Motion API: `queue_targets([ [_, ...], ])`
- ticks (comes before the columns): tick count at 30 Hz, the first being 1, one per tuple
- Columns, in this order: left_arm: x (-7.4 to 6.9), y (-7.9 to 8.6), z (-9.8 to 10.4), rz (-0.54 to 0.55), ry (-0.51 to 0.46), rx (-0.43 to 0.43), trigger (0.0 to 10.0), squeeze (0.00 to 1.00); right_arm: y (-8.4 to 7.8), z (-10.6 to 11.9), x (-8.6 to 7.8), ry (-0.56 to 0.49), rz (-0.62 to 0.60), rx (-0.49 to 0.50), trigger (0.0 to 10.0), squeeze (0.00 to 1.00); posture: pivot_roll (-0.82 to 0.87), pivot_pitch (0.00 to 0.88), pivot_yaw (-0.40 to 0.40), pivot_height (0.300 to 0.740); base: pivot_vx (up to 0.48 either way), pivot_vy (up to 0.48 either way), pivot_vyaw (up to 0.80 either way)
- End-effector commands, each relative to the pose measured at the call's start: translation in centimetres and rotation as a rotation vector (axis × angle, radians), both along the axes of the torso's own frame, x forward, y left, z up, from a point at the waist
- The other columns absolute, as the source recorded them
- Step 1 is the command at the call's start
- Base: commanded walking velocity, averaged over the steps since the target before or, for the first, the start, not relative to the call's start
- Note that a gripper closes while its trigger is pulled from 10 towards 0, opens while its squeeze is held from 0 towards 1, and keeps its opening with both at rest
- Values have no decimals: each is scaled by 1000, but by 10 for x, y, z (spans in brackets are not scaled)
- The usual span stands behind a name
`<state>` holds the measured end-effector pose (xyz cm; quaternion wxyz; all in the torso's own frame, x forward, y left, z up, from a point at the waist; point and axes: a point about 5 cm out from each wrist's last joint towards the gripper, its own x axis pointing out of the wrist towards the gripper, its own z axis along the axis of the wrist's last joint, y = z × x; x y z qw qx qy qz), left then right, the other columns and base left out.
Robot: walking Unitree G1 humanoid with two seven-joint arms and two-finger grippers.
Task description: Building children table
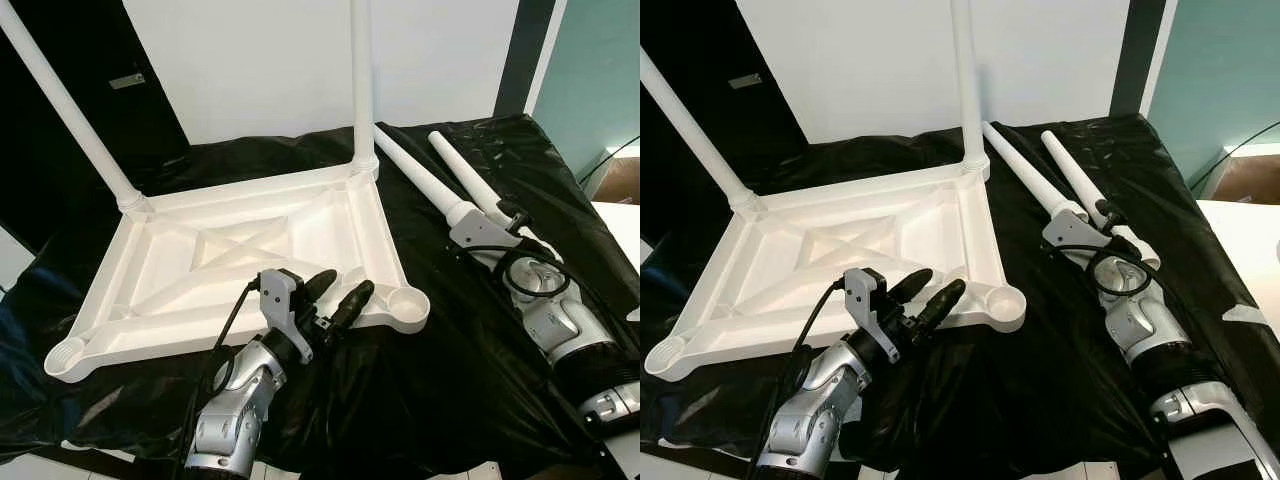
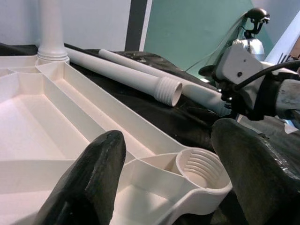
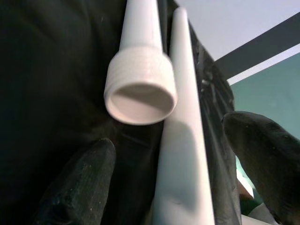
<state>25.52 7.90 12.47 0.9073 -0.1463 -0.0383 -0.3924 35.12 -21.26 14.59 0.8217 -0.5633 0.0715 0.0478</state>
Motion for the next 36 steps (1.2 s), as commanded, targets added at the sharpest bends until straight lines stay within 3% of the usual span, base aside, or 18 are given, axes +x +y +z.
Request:
queue_targets([
  [1,-2,3,-1,3,3,14,10000,0,4,0,6,-2,29,-18,10000,0,1,0,150,740,0,0,0],
  [14,-12,12,-5,32,22,42,10000,0,19,11,30,-44,98,-117,10000,0,75,0,146,740,0,0,0],
  [23,-20,21,-5,51,35,59,10000,0,23,0,38,6,102,-137,9765,0,122,9,158,740,0,0,0],
  [24,-21,22,-5,52,36,62,10000,0,24,-1,38,12,103,-139,8392,0,122,9,158,740,0,0,0],
  [25,-21,22,-5,52,36,62,10000,0,24,-1,38,12,103,-139,8392,0,122,9,158,740,0,0,0],
  [26,-22,22,-4,51,37,66,10000,0,25,-3,38,18,102,-136,7255,0,131,14,166,740,0,0,0],
  [27,-22,22,-4,51,37,66,10000,0,25,-3,38,18,102,-136,7255,0,131,14,166,740,0,0,0],
  [28,-23,23,-4,50,38,70,10000,0,25,-6,38,24,97,-129,2706,0,137,18,172,740,0,0,0],
  [29,-24,24,-4,50,38,73,10000,0,26,-10,37,25,93,-127,0,0,143,20,176,740,0,0,0],
  [36,-25,23,-2,48,41,83,10000,0,28,-22,33,32,86,-100,0,0,152,15,179,740,0,0,0],
])
